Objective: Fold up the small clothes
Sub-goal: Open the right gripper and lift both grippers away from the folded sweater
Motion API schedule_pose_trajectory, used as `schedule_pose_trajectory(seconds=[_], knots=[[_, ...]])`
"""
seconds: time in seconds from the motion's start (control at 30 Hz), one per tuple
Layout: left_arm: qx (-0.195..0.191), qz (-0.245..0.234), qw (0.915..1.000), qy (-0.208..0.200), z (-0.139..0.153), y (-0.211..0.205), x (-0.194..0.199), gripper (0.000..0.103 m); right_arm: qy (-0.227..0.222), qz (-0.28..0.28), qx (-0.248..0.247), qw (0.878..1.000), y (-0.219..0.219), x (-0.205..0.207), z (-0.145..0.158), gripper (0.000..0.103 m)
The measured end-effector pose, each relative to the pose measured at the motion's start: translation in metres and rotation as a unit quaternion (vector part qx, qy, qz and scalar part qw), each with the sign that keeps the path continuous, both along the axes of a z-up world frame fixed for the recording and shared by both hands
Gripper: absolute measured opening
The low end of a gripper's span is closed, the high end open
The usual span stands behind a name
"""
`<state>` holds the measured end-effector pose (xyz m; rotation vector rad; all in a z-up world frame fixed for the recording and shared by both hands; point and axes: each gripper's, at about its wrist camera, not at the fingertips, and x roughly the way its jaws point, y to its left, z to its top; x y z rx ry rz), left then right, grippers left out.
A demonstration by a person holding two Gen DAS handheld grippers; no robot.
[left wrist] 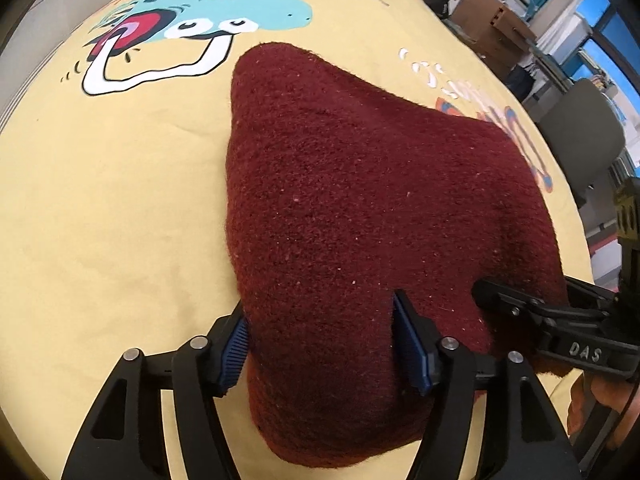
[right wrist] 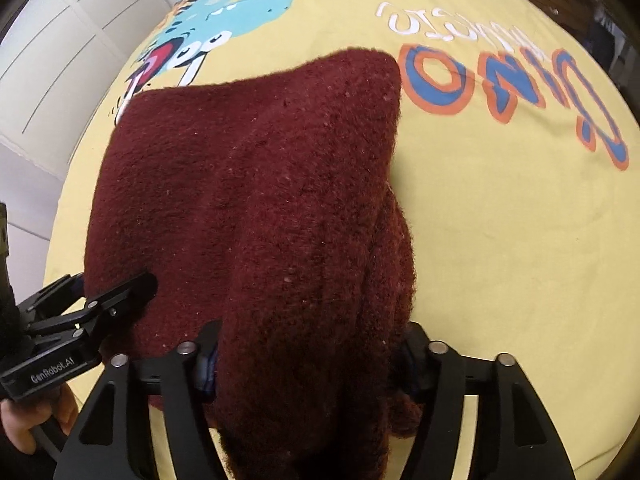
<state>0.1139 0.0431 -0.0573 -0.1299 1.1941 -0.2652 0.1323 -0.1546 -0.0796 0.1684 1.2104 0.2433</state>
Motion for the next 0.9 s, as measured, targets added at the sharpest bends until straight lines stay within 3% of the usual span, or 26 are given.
schedule_pose_trajectory(seconds=[0.07,0.23,0.3,0.4,0.6,0.73,0.83,0.9], knots=[[0.004,0.012,0.9999,0.006,0.004,0.002,0.0,0.068,-0.009,-0.007,-0.003,1.0,-0.005,-0.008,0.005,0.077],[0.016,0.028,0.9995,0.007,0.015,0.013,-0.013,0.101,-0.043,-0.015,-0.016,0.999,-0.019,-0.027,0.028,0.083],[0.016,0.029,0.9995,-0.004,0.023,0.014,-0.019,0.101,-0.057,-0.015,-0.022,0.998,-0.02,-0.032,0.036,0.086],[0.031,0.032,0.9987,-0.025,0.033,0.014,-0.026,0.102,-0.069,-0.01,-0.032,0.997,-0.022,-0.039,0.042,0.103],[0.031,0.033,0.9987,-0.025,0.024,0.019,-0.017,0.102,-0.082,-0.013,-0.038,0.996,-0.029,-0.048,0.034,0.102],[0.055,0.03,0.998,-0.011,0.01,0.017,-0.013,0.102,-0.071,-0.025,-0.052,0.996,-0.038,-0.042,0.015,0.102],[0.072,0.036,0.9965,-0.022,0.001,0.019,-0.015,0.102,-0.057,-0.03,-0.056,0.996,-0.048,-0.039,-0.003,0.102],[0.068,0.033,0.997,-0.016,-0.012,0.02,-0.015,0.102,-0.051,-0.034,-0.045,0.997,-0.055,-0.039,-0.013,0.102]])
